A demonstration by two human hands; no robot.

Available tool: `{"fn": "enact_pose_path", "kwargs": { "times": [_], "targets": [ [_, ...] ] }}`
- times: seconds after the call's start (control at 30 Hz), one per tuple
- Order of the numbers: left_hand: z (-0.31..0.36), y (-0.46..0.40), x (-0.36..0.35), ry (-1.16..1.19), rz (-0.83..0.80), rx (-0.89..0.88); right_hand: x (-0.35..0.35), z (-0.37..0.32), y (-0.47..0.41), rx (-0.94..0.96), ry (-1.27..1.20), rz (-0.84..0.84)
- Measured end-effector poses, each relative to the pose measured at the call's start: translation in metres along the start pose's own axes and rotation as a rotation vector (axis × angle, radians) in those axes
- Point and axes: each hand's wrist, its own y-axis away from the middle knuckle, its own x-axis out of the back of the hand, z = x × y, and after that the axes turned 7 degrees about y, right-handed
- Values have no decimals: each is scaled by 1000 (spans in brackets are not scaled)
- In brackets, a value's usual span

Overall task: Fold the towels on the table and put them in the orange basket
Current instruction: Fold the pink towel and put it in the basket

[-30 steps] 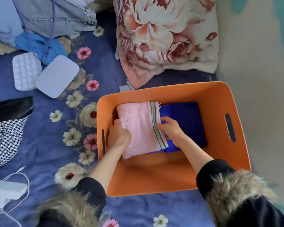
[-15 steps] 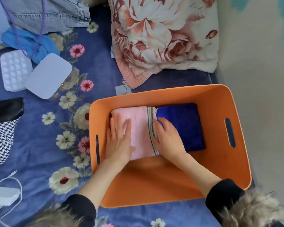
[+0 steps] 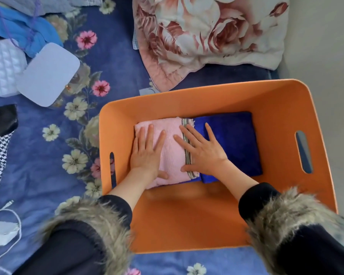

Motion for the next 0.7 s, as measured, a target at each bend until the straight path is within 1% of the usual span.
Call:
{"fn": "enact_pose_path", "kwargs": {
  "times": [0.07,0.13,0.23,0.4,0.5,0.57,0.7],
  "targets": [
    [-4,3,5,23,-46,-27,9,-2,1,16,-30,-39],
    [-8,8,14,41,-85,-47,20,-4,10,17,-111,-46],
    [-12,26,30,92,-81,-86,41,-3,38,-71,-228,4],
    [-5,80,53,249,114,-215,80,-2,107,-345,-365,145],
    [7,117,73,306,288,-355,106,-9,152,-469,-414,211],
    [16,142,88,385,377,-435,124,-19,181,-544,-459,268],
    [45,198,103,463,440,-568,158,-46,248,-712,-489,418]
  ]
}}
